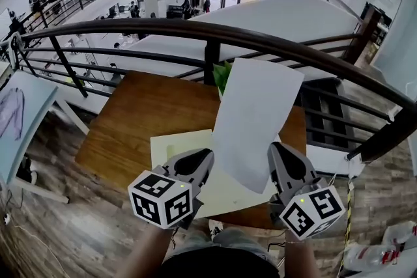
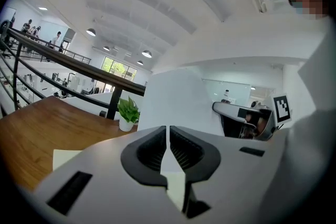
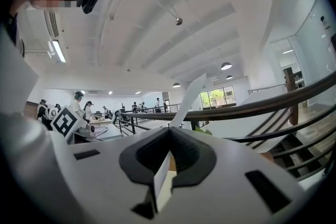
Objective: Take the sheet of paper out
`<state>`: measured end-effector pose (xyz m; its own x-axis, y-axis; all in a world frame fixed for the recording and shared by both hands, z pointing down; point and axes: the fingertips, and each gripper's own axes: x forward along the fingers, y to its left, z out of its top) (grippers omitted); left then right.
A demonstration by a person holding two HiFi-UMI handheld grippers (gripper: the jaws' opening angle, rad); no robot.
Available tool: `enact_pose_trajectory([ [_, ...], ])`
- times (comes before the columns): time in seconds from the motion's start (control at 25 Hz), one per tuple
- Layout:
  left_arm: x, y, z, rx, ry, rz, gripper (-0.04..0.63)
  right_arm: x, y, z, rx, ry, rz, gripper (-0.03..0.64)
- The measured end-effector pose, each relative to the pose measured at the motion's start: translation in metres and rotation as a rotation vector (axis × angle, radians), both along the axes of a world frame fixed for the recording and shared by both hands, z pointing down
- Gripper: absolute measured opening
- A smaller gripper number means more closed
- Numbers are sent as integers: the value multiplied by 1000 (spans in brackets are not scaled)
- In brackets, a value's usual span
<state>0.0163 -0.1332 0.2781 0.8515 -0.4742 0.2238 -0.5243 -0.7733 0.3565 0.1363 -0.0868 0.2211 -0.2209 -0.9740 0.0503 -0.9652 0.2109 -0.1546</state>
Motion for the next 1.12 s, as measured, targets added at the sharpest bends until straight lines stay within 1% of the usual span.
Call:
enact_pose_trajectory([
  [0.24, -23, -8, -9, 26, 17, -73, 32, -27, -13, -3, 10, -3, -87, 28],
  [0.4, -38, -9, -9, 23, 22, -108, 32, -46, -18, -1, 2, 0, -149, 28],
  [0.68, -45, -5, -11, 25, -2, -162, 32, -54, -19, -4, -4, -9, -211, 28],
  [0.92, -65, -6, -4, 16, -5, -187, 32, -74, -23, 6, -16, -3, -231, 28],
  [1.12, -65, -7, -6, 13, -6, -189, 32, -69, -25, 10, -29, 0, -217, 28],
])
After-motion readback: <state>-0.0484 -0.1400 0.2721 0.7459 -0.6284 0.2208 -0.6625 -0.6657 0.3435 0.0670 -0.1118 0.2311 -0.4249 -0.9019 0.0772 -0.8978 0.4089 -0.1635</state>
